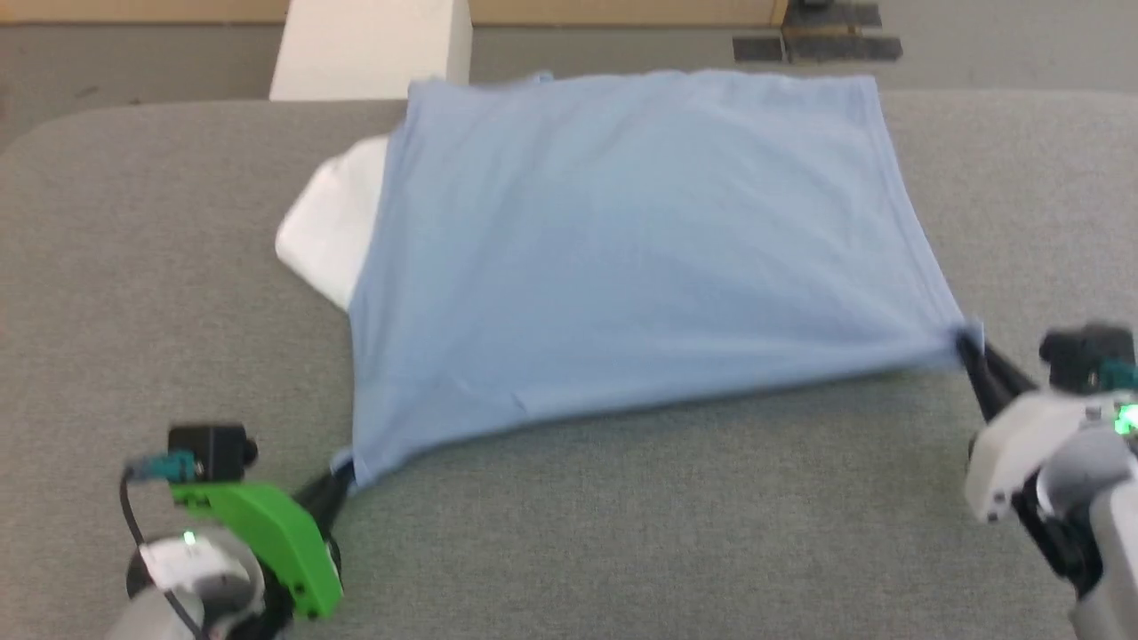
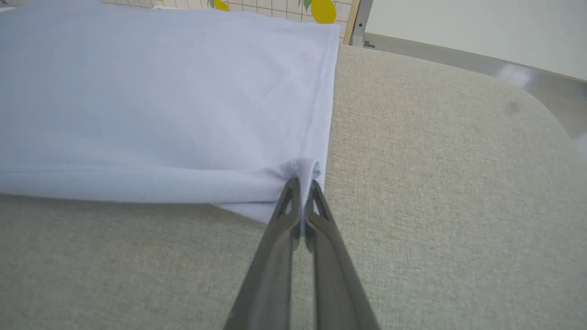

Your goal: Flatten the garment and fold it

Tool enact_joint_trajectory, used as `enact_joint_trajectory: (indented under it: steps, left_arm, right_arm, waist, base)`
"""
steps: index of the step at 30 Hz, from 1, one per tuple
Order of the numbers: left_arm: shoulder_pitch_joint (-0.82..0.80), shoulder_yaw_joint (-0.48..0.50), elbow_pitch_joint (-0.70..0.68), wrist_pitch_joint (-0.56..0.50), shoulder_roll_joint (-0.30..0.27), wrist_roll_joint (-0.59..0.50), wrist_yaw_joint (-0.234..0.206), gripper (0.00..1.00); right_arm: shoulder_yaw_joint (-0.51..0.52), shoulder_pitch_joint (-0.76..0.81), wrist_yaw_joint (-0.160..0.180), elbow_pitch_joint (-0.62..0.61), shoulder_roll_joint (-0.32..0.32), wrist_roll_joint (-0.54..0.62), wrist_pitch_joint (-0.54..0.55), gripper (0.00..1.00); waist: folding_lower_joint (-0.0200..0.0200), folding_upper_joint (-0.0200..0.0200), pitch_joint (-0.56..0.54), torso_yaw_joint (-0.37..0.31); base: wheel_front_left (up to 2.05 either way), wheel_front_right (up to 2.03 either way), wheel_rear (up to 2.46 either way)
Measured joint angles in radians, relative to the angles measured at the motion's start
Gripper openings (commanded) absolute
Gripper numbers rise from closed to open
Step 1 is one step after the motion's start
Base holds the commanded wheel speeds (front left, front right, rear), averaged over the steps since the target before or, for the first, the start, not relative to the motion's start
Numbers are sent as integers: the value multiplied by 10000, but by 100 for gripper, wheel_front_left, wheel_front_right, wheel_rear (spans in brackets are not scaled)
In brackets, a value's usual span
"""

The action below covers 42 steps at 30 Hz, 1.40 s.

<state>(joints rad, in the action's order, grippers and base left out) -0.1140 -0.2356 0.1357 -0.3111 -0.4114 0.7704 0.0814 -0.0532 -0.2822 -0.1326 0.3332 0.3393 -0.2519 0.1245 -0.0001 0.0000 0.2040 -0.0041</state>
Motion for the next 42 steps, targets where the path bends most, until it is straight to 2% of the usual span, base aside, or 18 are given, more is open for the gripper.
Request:
enact_joint_trajectory:
  steps: [3,13,16,19,24,28,32,35,42]
  left_arm:
    - [862,-58,-554,-192,0,73,-274,0]
    - [3482,-59,-1983,-391,-15,194,-1275,0]
    - [3917,-194,-2209,2,-4,-58,-1279,0]
    - [3907,-502,-2307,874,92,-784,-1208,0]
    - [3286,-771,-2115,3076,566,-2485,-1394,0]
    - [2421,-928,-1718,4366,802,-3423,-1592,0]
    - [1590,-963,-1371,4815,876,-3779,-1609,0]
    - [772,-928,-1160,4888,771,-3916,-1465,0]
    - [-1263,-918,-506,4418,372,-4105,-821,0]
  right_arm:
    - [307,859,0,-276,-81,224,284,0]
    - [1035,3847,0,-1944,-694,176,2623,0]
    - [1243,4459,2,-2405,-882,113,2604,0]
    - [1348,4782,2,-2642,-1151,119,1720,0]
    - [1415,4824,2,-2734,-1659,616,-207,0]
    - [1415,4656,2,-2717,-1891,894,-972,0]
    - [1254,4078,0,-2667,-1718,957,-1078,0]
    - [1124,3517,2,-2732,-1578,1022,-941,0]
    - [830,2142,2,-2472,-1139,886,-276,0]
  waist:
    - [0,0,-309,87]
    - [0,0,-977,150]
    - [0,0,-1033,104]
    - [0,0,-1055,109]
    - [1,0,-1021,27]
    - [0,0,-948,-58]
    - [0,0,-804,-142]
    - [1,0,-632,-207]
    - [1,0,-20,-320]
  base:
    - [0,0,0]
    - [0,0,0]
    - [0,0,0]
    - [0,0,0]
    - [0,0,0]
    - [0,0,0]
    - [0,0,0]
    - [0,0,0]
    - [0,0,0]
